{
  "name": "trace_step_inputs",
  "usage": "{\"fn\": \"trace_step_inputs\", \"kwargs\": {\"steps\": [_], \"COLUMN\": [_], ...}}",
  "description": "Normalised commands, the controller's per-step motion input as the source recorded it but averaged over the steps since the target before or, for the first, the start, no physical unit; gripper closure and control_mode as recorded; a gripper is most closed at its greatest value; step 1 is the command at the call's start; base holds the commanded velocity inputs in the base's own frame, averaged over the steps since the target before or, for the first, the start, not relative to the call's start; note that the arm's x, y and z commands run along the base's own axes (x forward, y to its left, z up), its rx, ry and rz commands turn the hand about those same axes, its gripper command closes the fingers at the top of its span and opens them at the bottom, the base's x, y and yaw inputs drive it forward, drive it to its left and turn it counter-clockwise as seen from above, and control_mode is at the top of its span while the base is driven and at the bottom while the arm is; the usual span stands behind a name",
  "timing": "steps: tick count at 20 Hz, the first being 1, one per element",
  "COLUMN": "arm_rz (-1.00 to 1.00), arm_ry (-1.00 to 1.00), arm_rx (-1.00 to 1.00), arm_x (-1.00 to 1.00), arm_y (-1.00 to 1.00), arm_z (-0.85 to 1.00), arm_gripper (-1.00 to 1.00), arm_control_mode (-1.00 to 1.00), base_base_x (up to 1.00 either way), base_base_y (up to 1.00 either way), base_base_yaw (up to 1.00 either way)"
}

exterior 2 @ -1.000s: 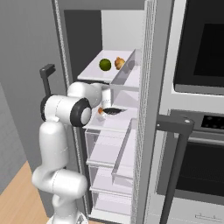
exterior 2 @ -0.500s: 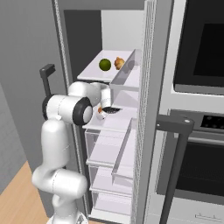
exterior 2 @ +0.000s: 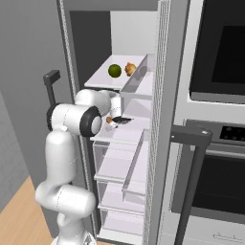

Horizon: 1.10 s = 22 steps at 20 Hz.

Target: Place one lime and one chicken drumstick in each tupperware on the nearby counter, to pack two identical lunches.

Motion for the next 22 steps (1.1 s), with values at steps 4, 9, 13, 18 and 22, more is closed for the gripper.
{"fn": "trace_step_inputs", "kwargs": {"steps": [4, 9, 13, 18, 22], "arm_rz": [-0.11, -0.16, -0.16, -0.15, -0.13], "arm_ry": [-0.01, -0.06, -0.08, -0.16, -0.05], "arm_rx": [0.07, 0.10, 0.05, 0.00, 0.00], "arm_x": [-0.62, -0.97, -1.00, -1.00, -1.00], "arm_y": [-0.30, -0.26, 0.01, 0.06, 0.33], "arm_z": [0.36, 0.67, 0.65, 1.00, 1.00], "arm_gripper": [1.00, 1.00, 1.00, 1.00, 1.00], "arm_control_mode": [-1.00, -1.00, -1.00, -1.00, -1.00], "base_base_x": [0.00, 0.00, 0.00, 0.00, 0.00], "base_base_y": [0.00, 0.00, 0.00, 0.00, 0.00], "base_base_yaw": [0.00, 0.00, 0.00, 0.00, 0.00]}}
